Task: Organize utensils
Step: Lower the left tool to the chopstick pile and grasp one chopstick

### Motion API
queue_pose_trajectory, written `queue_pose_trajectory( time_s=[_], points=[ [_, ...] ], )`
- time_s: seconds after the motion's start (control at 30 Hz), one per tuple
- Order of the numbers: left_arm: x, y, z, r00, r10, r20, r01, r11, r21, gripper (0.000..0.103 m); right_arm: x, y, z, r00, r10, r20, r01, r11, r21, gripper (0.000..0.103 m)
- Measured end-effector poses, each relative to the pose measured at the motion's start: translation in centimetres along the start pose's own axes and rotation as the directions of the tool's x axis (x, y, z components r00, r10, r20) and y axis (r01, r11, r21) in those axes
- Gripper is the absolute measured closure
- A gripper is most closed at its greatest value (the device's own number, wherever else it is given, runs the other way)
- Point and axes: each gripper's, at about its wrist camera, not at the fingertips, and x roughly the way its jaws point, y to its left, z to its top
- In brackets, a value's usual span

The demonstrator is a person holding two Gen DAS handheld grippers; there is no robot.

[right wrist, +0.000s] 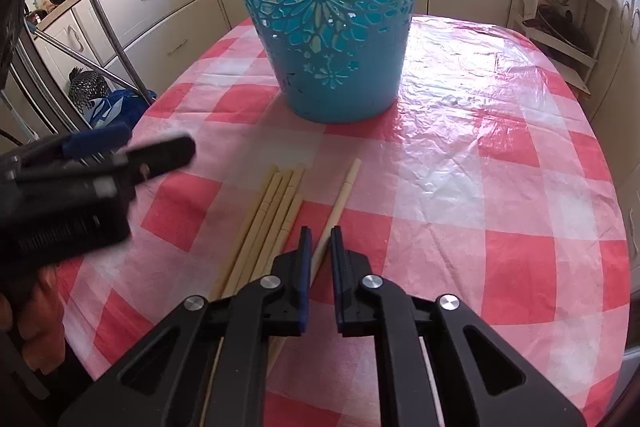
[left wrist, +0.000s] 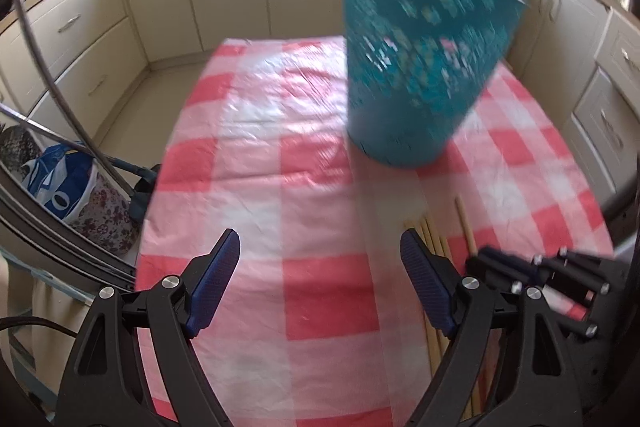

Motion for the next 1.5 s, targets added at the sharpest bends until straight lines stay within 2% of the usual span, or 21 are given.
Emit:
queue_pose_trajectory(
  time_s=[0.1,0.23,0.47,0.83,1.2,1.27,1.37,1.47,1.5],
  points=[
    [0.9,-1.5,-1.0,0.999,0.000,-0.037,0.003,0.998,0.069,0.024,-0.1,-0.5,0.0,1.000,0.003,0.003,-0.003,1.000,0.011,0.093],
    [1.6,-2.2,-1.5,0.998,-0.006,-0.065,0.012,0.995,0.103,0.025,-0.3,-1.0,0.0,1.000,0.008,0.003,-0.008,1.000,0.020,0.093],
    [1.7,-1.9,-1.4,0.998,-0.004,-0.071,0.011,0.995,0.098,0.025,-0.4,-1.4,-0.1,1.000,0.012,0.000,-0.012,1.000,0.025,0.093],
    [1.7,-2.5,-1.7,0.995,-0.049,-0.089,0.059,0.992,0.108,0.025,-0.4,-1.4,-0.1,1.000,0.013,-0.003,-0.013,1.000,0.026,0.093],
    [2.3,-2.5,-1.8,0.994,-0.020,-0.106,0.032,0.993,0.117,0.025,-0.4,-1.5,-0.1,1.000,0.010,-0.005,-0.010,1.000,0.020,0.093],
    [2.3,-2.6,-1.8,0.994,-0.027,-0.105,0.040,0.992,0.119,0.028,-0.4,-1.5,-0.1,1.000,0.010,-0.005,-0.010,1.000,0.020,0.093],
    [2.1,-3.0,-1.7,0.993,-0.053,-0.102,0.066,0.989,0.131,0.041,-0.4,-1.6,-0.1,1.000,0.011,-0.006,-0.010,1.000,0.021,0.093],
    [1.9,-3.4,-1.6,0.992,-0.082,-0.097,0.095,0.985,0.142,0.066,-0.4,-1.6,0.0,1.000,0.010,-0.006,-0.010,1.000,0.020,0.093],
    [1.9,-3.5,-1.6,0.991,-0.093,-0.099,0.106,0.984,0.142,0.080,-0.4,-1.7,0.0,1.000,0.010,-0.006,-0.010,1.000,0.021,0.093]
  ],
)
